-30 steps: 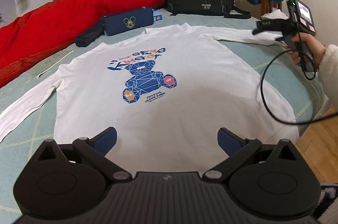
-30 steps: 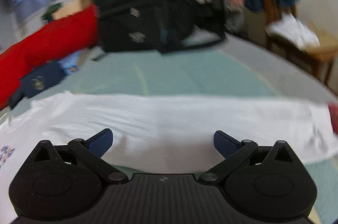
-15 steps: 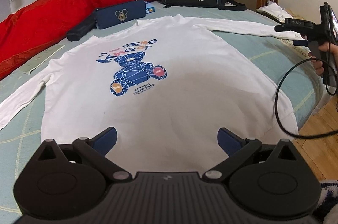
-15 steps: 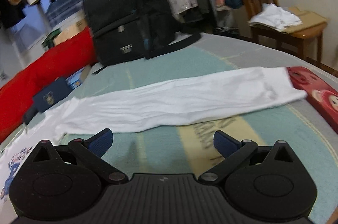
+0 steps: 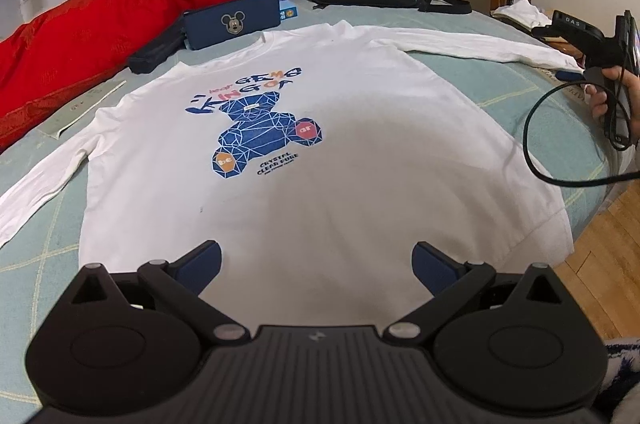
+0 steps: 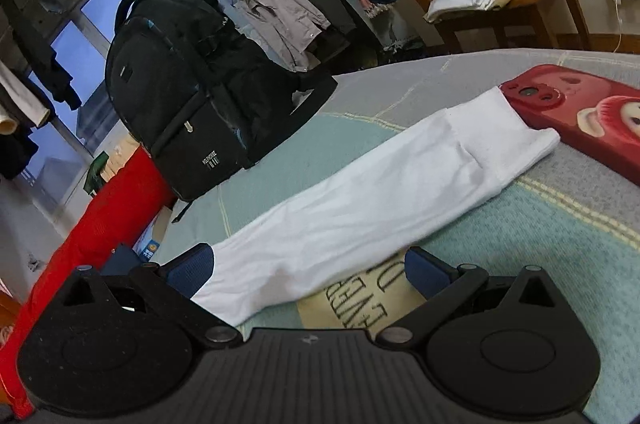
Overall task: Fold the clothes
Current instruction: 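Lower the right tool onto the sleeve cuff and close it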
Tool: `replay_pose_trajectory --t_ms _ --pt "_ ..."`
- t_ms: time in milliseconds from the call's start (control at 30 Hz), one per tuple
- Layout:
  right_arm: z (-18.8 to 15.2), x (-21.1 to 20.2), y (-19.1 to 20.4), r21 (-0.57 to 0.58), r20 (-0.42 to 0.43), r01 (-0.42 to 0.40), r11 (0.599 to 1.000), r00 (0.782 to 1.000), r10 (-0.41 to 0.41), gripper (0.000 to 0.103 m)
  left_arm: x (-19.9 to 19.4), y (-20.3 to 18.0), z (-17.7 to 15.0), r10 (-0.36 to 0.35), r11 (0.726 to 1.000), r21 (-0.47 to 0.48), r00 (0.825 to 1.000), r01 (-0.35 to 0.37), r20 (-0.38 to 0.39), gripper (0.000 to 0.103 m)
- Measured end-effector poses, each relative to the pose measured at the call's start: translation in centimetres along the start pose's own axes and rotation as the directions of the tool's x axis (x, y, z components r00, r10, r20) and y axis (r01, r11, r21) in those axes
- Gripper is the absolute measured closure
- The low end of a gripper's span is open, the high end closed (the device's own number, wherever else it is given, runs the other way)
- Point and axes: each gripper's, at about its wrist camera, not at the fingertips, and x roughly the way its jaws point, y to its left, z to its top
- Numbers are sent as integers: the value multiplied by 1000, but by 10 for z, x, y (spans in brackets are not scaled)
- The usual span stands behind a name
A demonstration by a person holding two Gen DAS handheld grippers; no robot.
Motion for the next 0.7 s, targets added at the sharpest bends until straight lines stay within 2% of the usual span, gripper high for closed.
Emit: replay_pose_trajectory --t_ms 233,467,700 --pt "10 23 2 -45 8 21 999 1000 -21 0 0 1 0 -3 1000 -2 1000 3 -4 2" --pt "3 33 14 -150 32 91 985 996 -87 0 1 3 1 -2 1000 -10 1000 2 -6 2" --pt "2 31 14 -137 37 100 985 995 -96 0 2 2 1 -5 1000 -11 1000 5 -7 2"
